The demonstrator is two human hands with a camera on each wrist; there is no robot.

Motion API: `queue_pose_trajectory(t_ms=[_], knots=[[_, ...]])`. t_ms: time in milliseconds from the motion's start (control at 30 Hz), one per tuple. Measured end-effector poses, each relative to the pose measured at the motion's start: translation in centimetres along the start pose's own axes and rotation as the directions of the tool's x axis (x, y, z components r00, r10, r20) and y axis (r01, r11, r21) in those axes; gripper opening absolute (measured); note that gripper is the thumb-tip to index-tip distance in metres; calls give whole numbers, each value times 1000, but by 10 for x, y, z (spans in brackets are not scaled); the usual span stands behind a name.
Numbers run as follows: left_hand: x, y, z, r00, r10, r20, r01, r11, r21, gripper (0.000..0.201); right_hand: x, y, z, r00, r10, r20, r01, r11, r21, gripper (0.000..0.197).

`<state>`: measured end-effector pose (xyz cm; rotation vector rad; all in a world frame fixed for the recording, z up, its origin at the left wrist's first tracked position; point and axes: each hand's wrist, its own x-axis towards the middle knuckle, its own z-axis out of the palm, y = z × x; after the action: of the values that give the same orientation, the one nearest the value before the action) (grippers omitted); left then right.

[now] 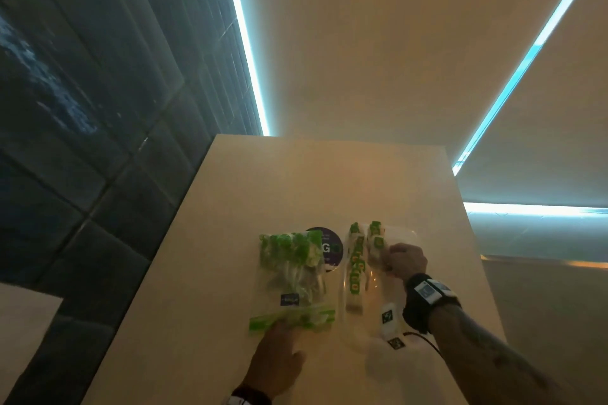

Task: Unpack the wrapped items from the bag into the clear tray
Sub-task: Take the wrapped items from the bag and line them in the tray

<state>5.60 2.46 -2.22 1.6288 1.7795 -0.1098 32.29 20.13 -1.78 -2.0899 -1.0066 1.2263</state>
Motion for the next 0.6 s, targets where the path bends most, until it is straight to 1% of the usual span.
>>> queue_pose_trajectory(t_ms=[67, 133, 167, 267, 333, 367, 400, 433, 500, 533, 600], knots=[[2, 1, 2, 999, -1, -35, 2, 999, 39, 62, 6, 3, 5, 1000, -18, 1, 18, 999, -31, 15], [5, 6, 1, 995, -24, -99, 27, 999, 30, 55, 7, 2, 7, 999, -34, -11, 34, 999, -42, 9], [6, 8, 0, 990, -31, -138, 34, 999, 22, 52, 7, 2, 9, 999, -41, -23, 39, 998, -45, 16], [7, 13, 0, 977, -21, -213, 25, 1000, 16, 51, 2, 1, 13, 998, -27, -64, 26, 1000, -5, 52], [6, 17, 0, 974, -21, -227, 31, 999, 42, 53, 1, 4, 17, 994, -44, -103, 41, 999, -23, 66], [7, 18, 1, 973, -27, -231, 39, 998, 48, 53, 0, 6, 19, 994, -51, -100, 48, 998, -27, 69], [8, 19, 2, 972, -33, -231, 47, 998, 52, 54, 1, 8, 22, 995, -56, -78, 55, 998, -19, 67], [8, 20, 2, 973, -38, -227, 53, 997, 59, 55, 0, 9, 24, 997, -68, -48, 68, 998, -2, 58], [7, 20, 3, 975, -22, -221, 39, 996, 74, 58, -4, 9, 28, 995, -96, 5, 96, 995, 31, 32], [7, 19, 4, 975, -13, -222, 32, 996, 83, 59, -5, 10, 30, 994, -104, 21, 103, 994, 48, 24], [5, 19, 5, 978, 5, -209, 18, 994, 107, 62, -9, 9, 30, 993, -110, 49, 106, 992, 75, 17]])
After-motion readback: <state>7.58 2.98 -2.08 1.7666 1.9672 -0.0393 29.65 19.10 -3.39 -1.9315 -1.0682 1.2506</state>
